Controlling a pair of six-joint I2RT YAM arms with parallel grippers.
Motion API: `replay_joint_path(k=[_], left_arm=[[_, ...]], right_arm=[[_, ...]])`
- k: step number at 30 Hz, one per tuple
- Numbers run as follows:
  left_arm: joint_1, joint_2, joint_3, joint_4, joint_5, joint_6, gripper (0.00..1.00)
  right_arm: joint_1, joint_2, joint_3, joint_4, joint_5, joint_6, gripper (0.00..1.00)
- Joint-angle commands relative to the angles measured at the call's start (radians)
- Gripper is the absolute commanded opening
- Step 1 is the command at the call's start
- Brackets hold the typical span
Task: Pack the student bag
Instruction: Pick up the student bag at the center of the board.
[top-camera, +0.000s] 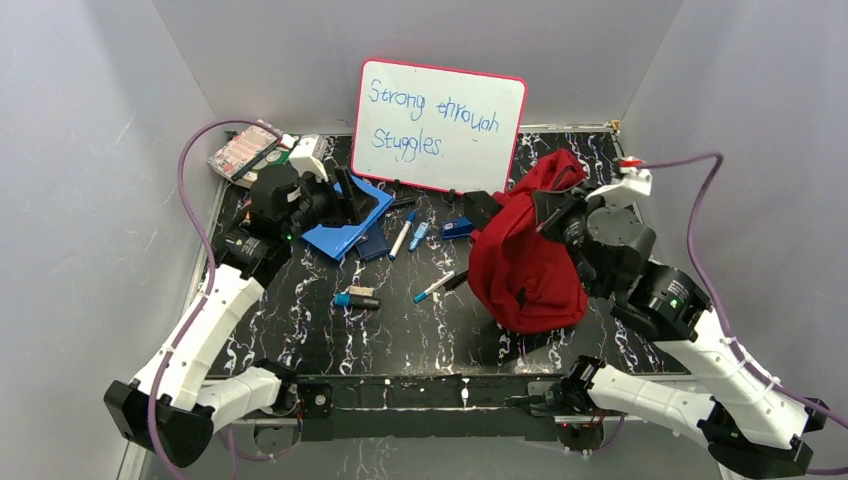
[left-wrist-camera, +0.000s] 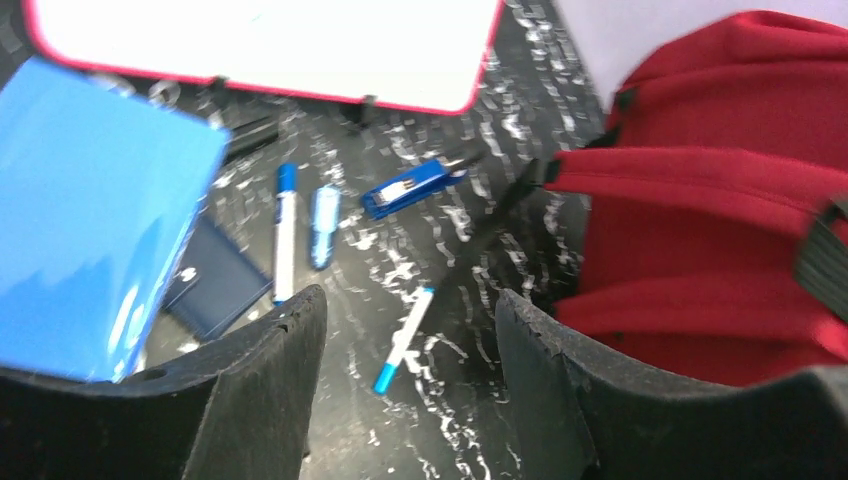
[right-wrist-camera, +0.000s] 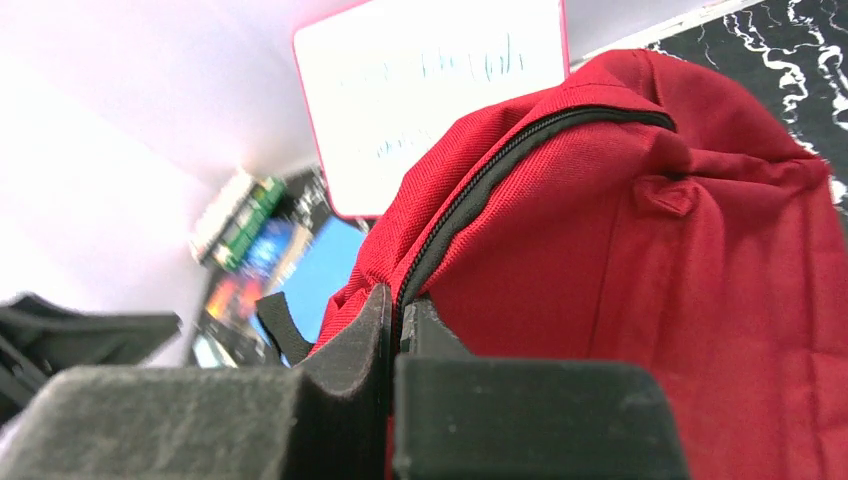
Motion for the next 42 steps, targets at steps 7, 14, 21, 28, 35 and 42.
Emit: replay_joint_path(k=[7, 14, 21, 28, 35, 42], left_arm=[[-0.24, -0.034, -0.042, 0.413, 0.041, 0.103, 0.61], [-0.468, 0.045, -0.042, 0.533, -0.09, 0.262, 0.62], [-0.547, 0.114, -0.061, 0.607, -0.091, 0.293, 0.62], [-0.626, 0.163, -0.075, 0.662, -0.111, 0.327, 0.62], [-0.63, 0.146, -0.126, 0.692, -0.1, 0.287, 0.61], [-0.631, 0.203, -0.096, 0.684, -0.096, 0.258, 0.51]], right_arm=[[0.001, 0.029, 0.02, 0.278, 0.204, 0.288, 0.0], [0.002, 0.016, 0.022, 0.214, 0.281, 0.387, 0.0], [0.002, -0.017, 0.017, 0.224, 0.306, 0.39, 0.0], [0.002, -0.044, 0.015, 0.236, 0.3, 0.413, 0.0], [0.002, -0.068, 0.013, 0.231, 0.282, 0.431, 0.0], [0.003, -0.082, 0.01, 0.221, 0.258, 0.445, 0.0]])
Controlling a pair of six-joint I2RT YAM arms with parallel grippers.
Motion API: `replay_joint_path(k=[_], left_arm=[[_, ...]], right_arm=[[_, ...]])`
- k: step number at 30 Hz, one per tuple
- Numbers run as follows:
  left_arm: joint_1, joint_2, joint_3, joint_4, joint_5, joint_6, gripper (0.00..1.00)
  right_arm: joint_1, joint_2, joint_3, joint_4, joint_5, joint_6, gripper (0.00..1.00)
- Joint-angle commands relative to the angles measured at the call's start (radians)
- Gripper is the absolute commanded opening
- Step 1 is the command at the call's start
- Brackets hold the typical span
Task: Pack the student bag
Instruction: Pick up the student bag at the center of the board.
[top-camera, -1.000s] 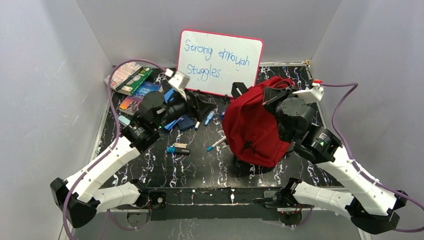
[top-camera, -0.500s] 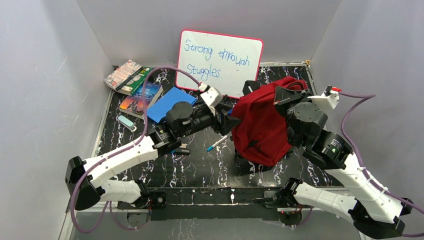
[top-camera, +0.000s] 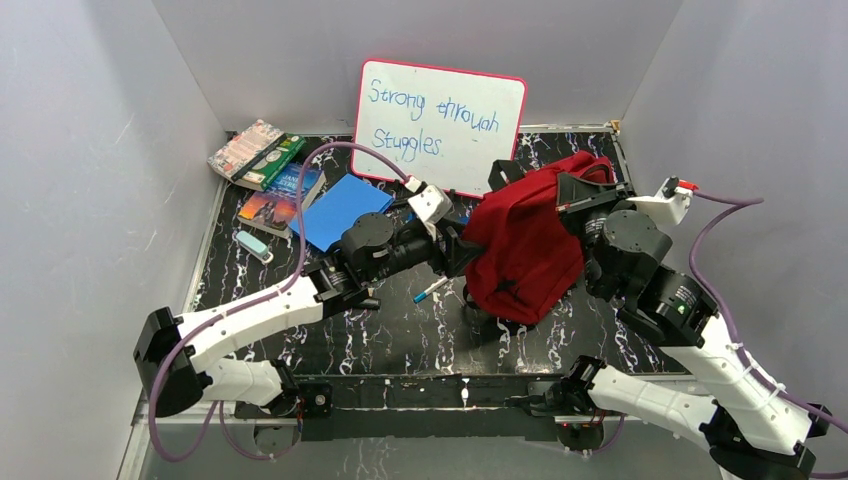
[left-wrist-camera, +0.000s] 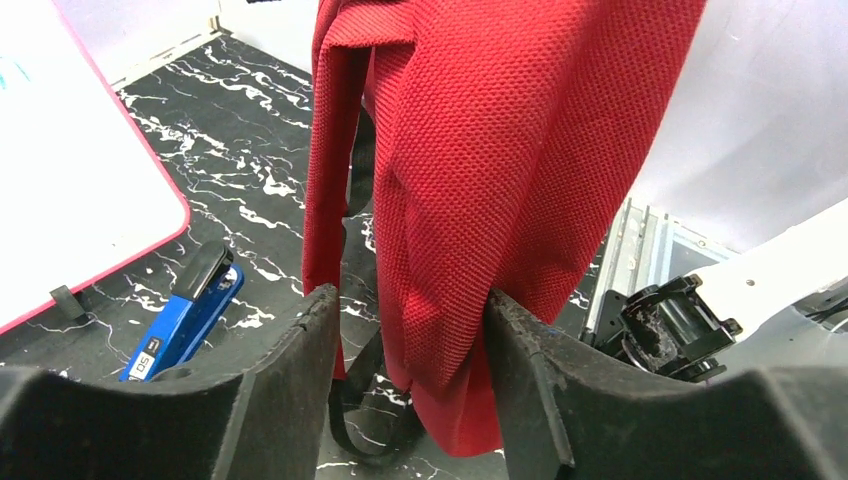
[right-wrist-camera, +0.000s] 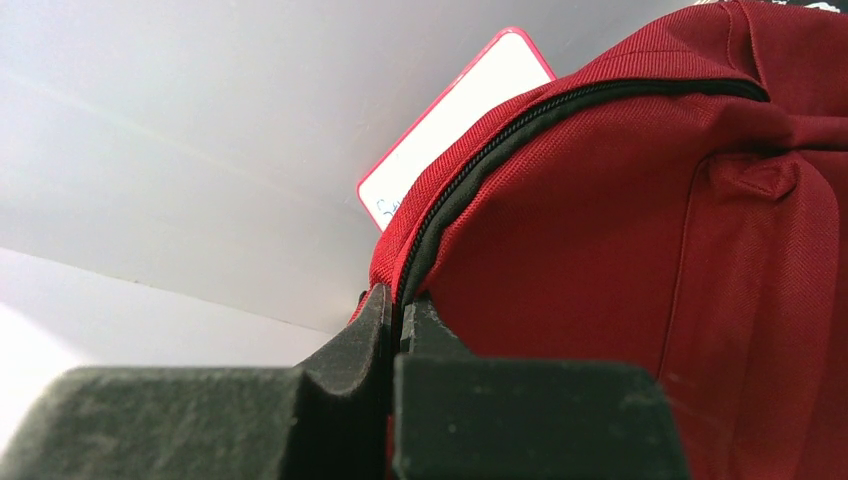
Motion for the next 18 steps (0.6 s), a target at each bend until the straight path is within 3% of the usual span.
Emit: replay_joint_path(k=[1, 3, 6, 7, 11, 18], left_arm=[[-0.004, 0.032, 0.034, 0.031, -0.001, -0.022, 0.49], [-0.004, 0.04, 0.045, 0.034, 0.009, -0.029, 0.36], [-0.004, 0.047, 0.062, 0.044, 0.012, -0.034, 0.04], [-0.004, 0.05, 0.074, 0.044, 0.011, -0.034, 0.0], [-0.004, 0.06, 0.107, 0.039, 0.029, -0.014, 0.0], [0.0, 0.15, 0.286, -0.128, -0.002, 0.004, 0.0]], right_arm=[[0.002, -0.031, 0.047, 0.103, 0.009, 0.045, 0.0], [0.002, -0.036, 0.041, 0.092, 0.008, 0.044, 0.0], [0.003, -0.052, 0.023, 0.061, 0.011, 0.025, 0.02], [0.003, -0.062, 0.012, 0.041, 0.013, 0.021, 0.03], [0.002, -0.144, -0.067, -0.003, 0.008, -0.016, 0.12], [0.002, -0.292, -0.132, -0.188, -0.038, -0.161, 0.41]])
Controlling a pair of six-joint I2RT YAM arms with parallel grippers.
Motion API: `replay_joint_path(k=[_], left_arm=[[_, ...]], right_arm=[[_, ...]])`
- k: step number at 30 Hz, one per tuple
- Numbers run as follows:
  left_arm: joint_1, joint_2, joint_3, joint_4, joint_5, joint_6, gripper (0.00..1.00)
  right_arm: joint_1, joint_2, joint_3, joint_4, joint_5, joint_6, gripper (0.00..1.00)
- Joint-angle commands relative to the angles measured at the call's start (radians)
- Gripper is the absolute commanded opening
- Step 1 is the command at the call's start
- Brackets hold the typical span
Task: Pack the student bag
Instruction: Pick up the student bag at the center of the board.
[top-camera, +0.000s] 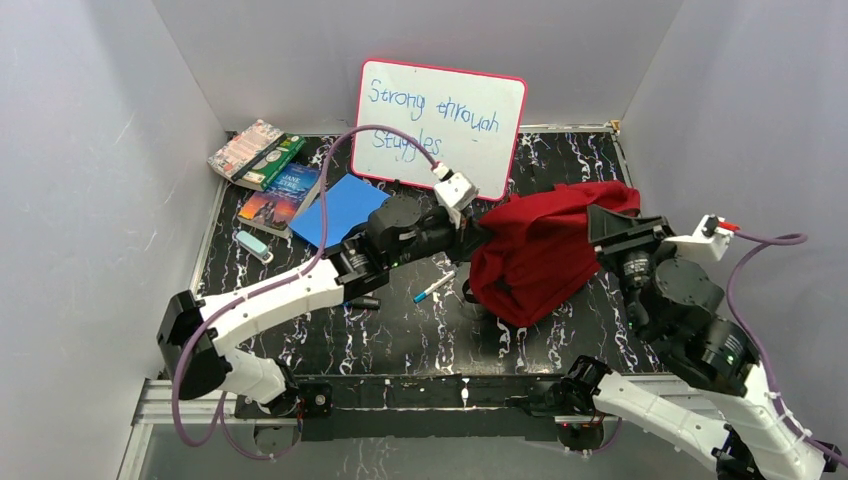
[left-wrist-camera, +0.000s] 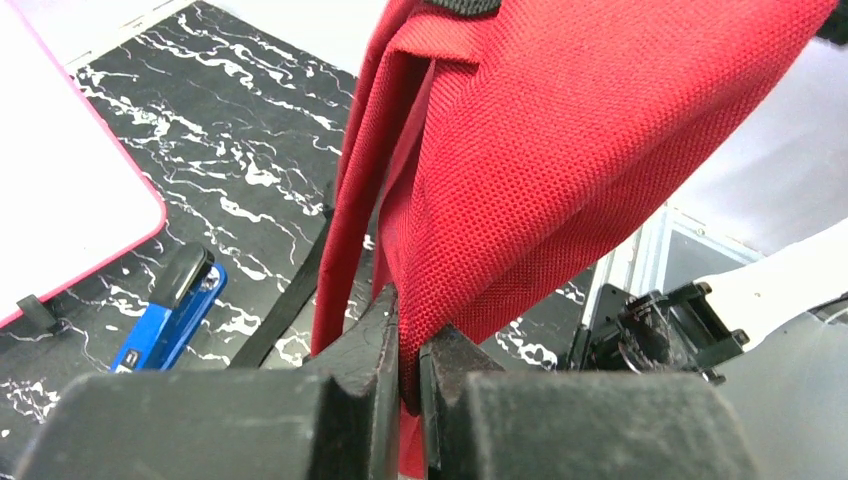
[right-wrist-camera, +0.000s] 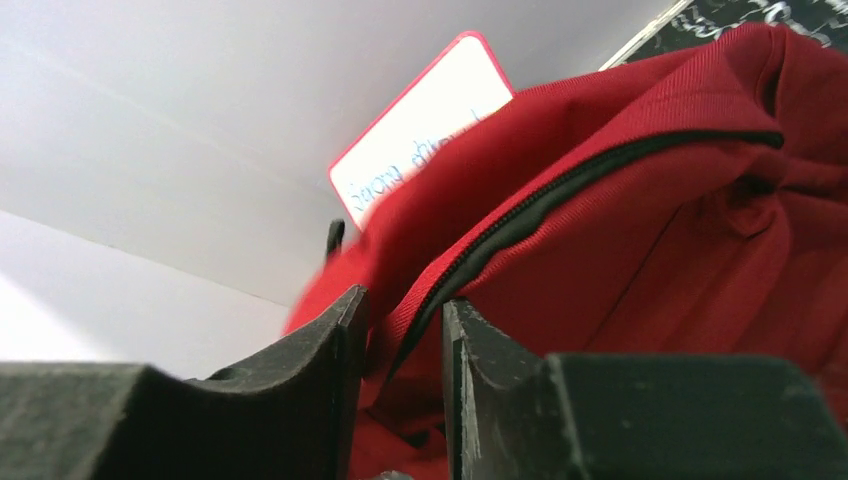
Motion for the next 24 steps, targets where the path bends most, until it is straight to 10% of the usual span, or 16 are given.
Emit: replay_joint_path(k=[1, 12, 24], left_arm=[[0.008, 0.043, 0.178, -0.076, -0.027, 0.002, 0.0], [0.185, 0.179, 0.375, -0.197, 0.185, -0.159, 0.0], [0.223, 0.166, 0.38, -0.187, 0.202, -0.088, 0.0]], right_arm=[[0.003, -0.079, -0.009, -0.132, -0.014, -0.089, 0.44], [0.002, -0.238, -0.017, -0.102, -0.111, -0.324, 0.56], [0.003, 0.161, 0.04, 0.034, -0.376, -0.867, 0.81]])
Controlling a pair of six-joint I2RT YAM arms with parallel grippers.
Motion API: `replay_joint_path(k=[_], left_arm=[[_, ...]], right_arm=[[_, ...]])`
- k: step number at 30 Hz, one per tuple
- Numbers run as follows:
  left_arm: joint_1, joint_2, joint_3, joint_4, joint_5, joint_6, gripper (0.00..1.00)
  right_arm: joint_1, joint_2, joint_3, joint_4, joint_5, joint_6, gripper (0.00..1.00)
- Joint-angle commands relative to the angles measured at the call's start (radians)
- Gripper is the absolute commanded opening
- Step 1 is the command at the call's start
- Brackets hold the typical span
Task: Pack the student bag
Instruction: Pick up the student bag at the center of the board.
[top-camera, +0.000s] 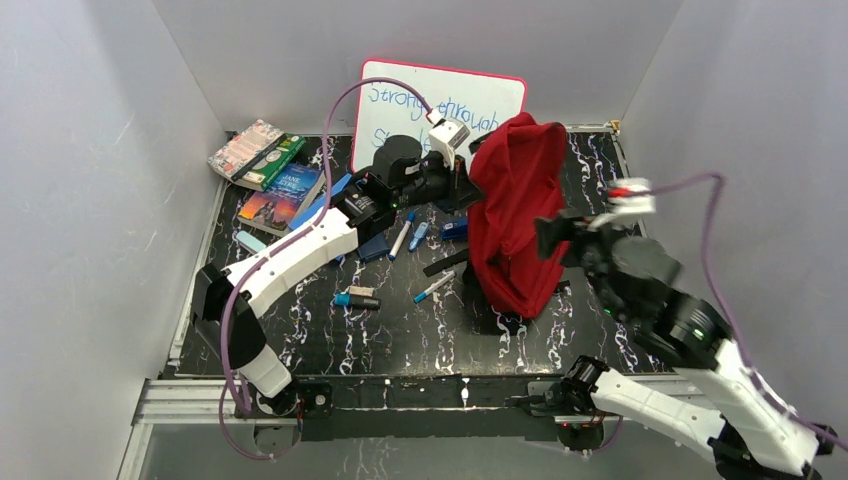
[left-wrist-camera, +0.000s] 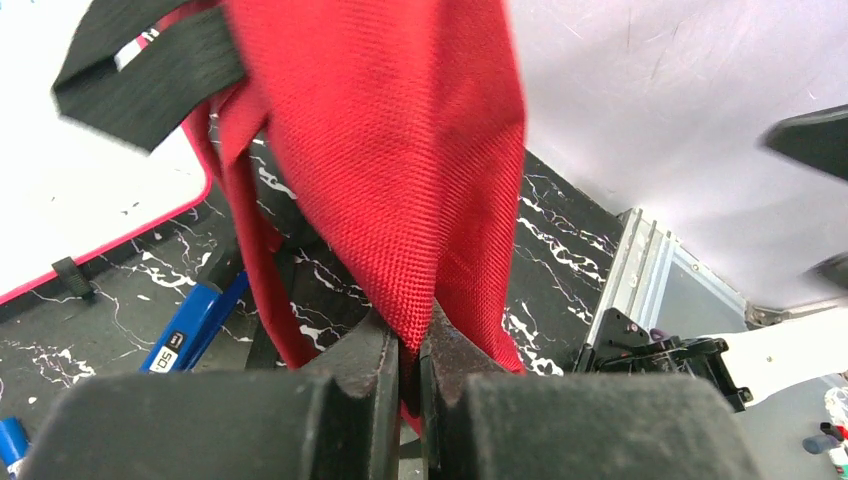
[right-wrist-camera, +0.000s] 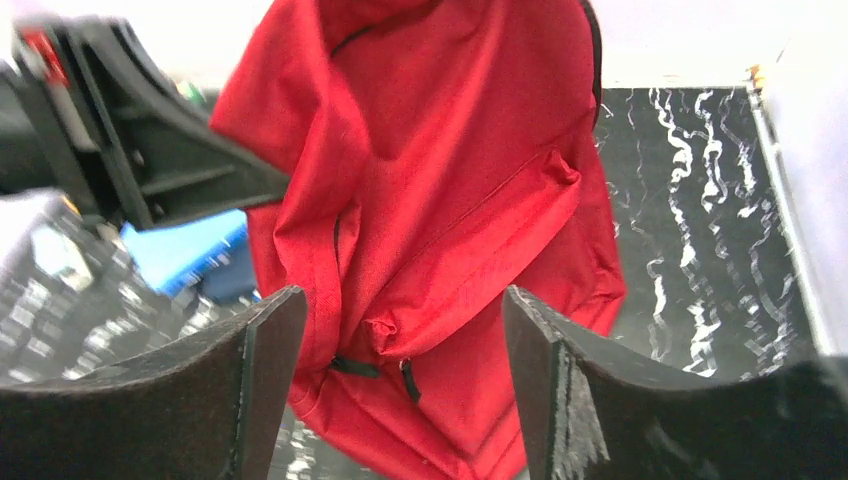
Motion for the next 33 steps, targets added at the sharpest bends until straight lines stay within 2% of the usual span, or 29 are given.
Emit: replay_joint_path(k=[1, 3, 6, 11, 17, 25, 33], left_arm=[[-0.001, -0.079, 0.022, 0.07, -0.01, 0.037, 0.0], [0.001, -0.083, 0.02, 0.057, 0.012, 0.063, 0.0], [0.002, -0.098, -0.003, 0.073, 0.058, 0.077, 0.0], [0.006, -0.114, -0.03, 0.1, 0.115, 0.132, 0.0], [0.03, -0.071, 0.078, 0.039, 0.199, 0.214, 0.0], [0.066, 0.05, 0.287, -0.036, 0.395, 0.277, 0.0], [0.088, 0.094, 0.316, -0.079, 0.465, 0.291, 0.0]], right_arm=[[0.002, 0.167, 0.041, 0.069, -0.12, -0.274, 0.85], [0.002, 0.2, 0.042, 0.068, -0.165, -0.326, 0.87], [0.003, 0.216, 0.034, 0.075, -0.279, -0.382, 0.84], [0.003, 0.232, 0.008, 0.057, -0.327, -0.345, 0.76], [0.002, 0.245, -0.029, 0.018, -0.348, -0.286, 0.7], [0.002, 0.184, -0.14, 0.105, -0.456, -0.256, 0.67], [0.003, 0.141, -0.26, 0.194, -0.466, -0.223, 0.63]])
